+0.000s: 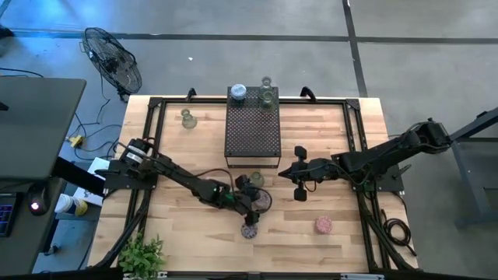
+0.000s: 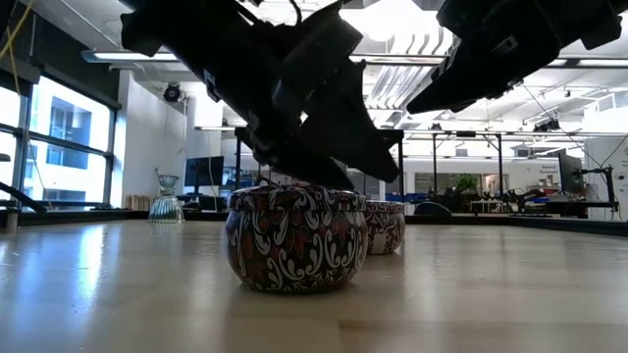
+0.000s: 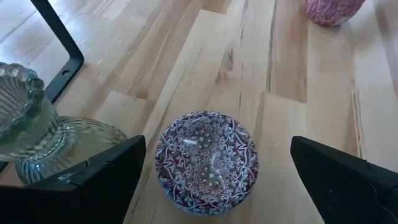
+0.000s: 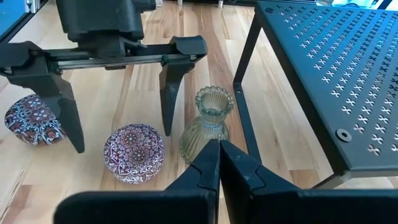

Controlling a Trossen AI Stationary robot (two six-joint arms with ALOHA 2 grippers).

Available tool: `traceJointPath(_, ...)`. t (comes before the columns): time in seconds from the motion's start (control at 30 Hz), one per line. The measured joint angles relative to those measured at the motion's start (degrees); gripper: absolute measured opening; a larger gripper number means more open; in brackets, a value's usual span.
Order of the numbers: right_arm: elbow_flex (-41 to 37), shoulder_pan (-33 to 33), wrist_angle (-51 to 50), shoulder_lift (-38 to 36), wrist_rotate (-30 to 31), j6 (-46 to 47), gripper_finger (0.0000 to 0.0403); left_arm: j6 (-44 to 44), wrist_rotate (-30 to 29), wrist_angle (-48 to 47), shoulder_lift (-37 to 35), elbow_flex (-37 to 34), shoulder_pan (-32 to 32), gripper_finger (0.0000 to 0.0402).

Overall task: Pick & Place candle stick holders
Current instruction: Put the red scented candle on the shelf aligned with the other blue scented candle

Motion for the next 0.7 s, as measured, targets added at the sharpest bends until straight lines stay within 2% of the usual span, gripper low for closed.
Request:
traceJointPath(0.53,0.0,0.0,0.5,0.0,0.0,-0.2,0.0001,1.0,-2.7,4.2,5.5,0.0,0.4,0.0391)
traceJointPath(0.7,0.0,0.0,0.6,0.0,0.1,-0.2,0.0002,1.3,-2.7,5.4,5.8,0.1,0.4,0.0368)
